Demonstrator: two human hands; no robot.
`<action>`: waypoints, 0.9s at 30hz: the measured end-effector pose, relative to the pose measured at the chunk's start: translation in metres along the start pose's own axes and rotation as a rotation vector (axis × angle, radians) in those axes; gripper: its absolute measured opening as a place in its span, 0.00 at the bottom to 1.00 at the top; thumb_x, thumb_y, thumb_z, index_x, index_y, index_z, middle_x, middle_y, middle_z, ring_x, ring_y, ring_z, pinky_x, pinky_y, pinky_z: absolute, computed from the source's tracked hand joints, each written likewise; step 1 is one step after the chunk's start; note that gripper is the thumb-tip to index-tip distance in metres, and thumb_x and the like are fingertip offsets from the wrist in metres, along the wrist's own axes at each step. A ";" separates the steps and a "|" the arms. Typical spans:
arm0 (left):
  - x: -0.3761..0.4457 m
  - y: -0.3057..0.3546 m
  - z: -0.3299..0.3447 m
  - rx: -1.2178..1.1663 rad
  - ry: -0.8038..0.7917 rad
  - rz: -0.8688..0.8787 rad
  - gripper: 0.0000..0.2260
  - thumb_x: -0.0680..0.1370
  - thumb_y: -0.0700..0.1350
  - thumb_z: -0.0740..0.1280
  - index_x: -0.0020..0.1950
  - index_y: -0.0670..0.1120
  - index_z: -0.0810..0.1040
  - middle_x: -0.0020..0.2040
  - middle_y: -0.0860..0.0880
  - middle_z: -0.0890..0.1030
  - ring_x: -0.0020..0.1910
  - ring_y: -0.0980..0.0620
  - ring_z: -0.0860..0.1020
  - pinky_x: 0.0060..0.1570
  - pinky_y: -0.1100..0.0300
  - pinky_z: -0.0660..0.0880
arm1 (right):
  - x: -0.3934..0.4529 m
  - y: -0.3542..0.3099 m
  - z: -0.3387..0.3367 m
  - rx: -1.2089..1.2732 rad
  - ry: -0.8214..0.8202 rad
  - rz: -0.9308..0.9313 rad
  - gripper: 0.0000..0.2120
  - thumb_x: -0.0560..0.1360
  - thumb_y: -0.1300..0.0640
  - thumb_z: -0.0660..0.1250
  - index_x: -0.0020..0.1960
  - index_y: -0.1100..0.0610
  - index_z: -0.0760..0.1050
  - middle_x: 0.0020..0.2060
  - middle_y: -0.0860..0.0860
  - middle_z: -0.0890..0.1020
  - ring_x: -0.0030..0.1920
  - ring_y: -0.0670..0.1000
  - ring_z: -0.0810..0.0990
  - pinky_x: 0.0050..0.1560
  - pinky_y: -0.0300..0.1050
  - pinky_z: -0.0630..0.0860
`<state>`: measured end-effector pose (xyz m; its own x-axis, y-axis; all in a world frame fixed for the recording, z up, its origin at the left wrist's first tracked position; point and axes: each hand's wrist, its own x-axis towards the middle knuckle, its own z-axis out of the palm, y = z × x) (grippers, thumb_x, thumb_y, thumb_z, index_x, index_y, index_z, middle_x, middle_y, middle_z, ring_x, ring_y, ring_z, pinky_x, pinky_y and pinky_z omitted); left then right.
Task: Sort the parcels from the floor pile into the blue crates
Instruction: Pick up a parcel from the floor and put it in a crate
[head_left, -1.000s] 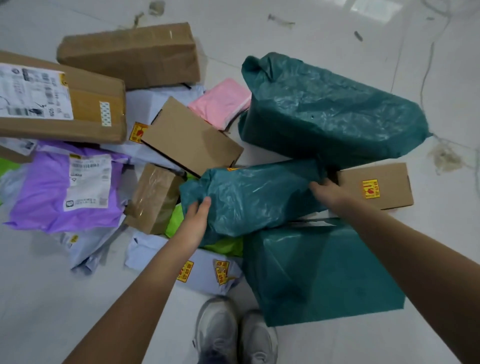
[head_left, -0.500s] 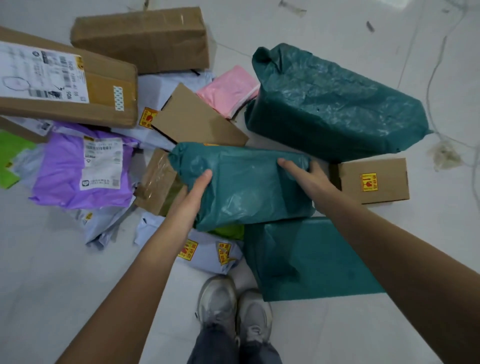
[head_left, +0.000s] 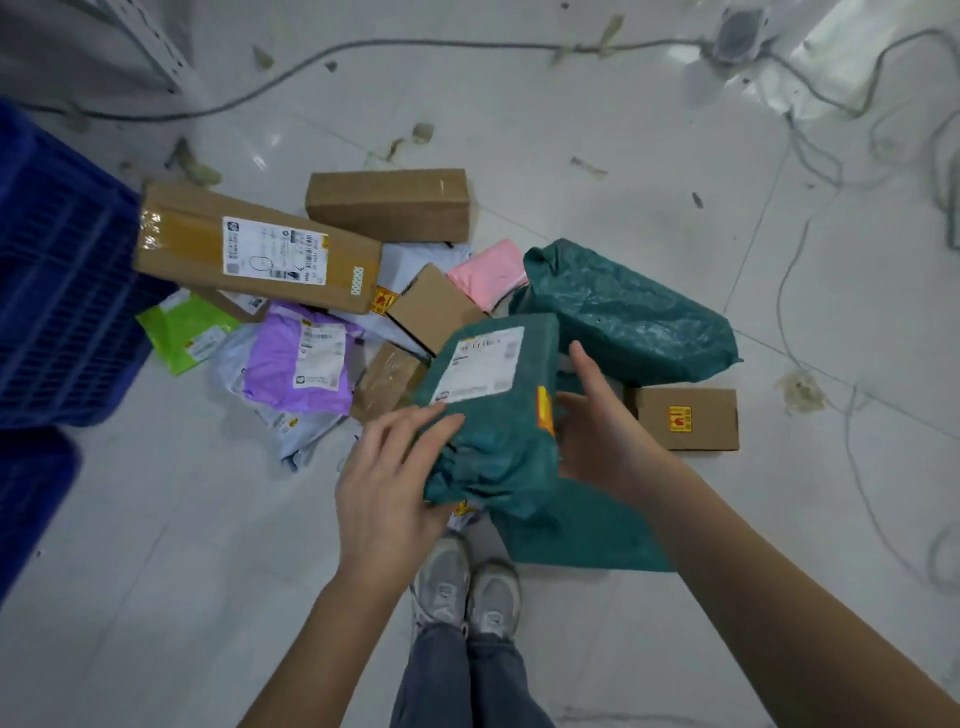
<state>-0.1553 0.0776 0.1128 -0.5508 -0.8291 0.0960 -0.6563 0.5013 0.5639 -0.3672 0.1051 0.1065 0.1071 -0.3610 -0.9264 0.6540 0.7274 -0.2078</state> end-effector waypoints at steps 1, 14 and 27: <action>-0.005 0.006 -0.007 0.062 -0.027 0.053 0.32 0.57 0.43 0.74 0.61 0.51 0.73 0.59 0.53 0.79 0.56 0.50 0.72 0.51 0.58 0.74 | -0.010 0.000 0.008 -0.012 -0.043 -0.015 0.37 0.67 0.30 0.62 0.64 0.56 0.73 0.60 0.56 0.80 0.58 0.57 0.81 0.51 0.52 0.80; -0.036 0.061 -0.156 -0.794 -0.138 -0.777 0.29 0.75 0.43 0.69 0.72 0.49 0.60 0.62 0.54 0.68 0.60 0.56 0.72 0.57 0.64 0.70 | -0.159 0.015 0.085 -0.154 -0.049 -0.262 0.20 0.74 0.67 0.63 0.65 0.58 0.70 0.56 0.58 0.81 0.50 0.58 0.81 0.50 0.53 0.80; -0.078 0.091 -0.308 -1.300 0.353 -1.029 0.18 0.68 0.47 0.75 0.57 0.51 0.76 0.53 0.50 0.83 0.48 0.51 0.84 0.40 0.58 0.80 | -0.271 0.067 0.205 -0.686 -0.268 -0.432 0.16 0.69 0.54 0.74 0.54 0.44 0.76 0.54 0.49 0.84 0.52 0.49 0.84 0.53 0.47 0.80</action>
<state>-0.0132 0.1111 0.4091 0.0541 -0.7591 -0.6487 0.2822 -0.6115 0.7392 -0.1987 0.1319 0.4076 0.1825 -0.7512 -0.6343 0.0895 0.6552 -0.7501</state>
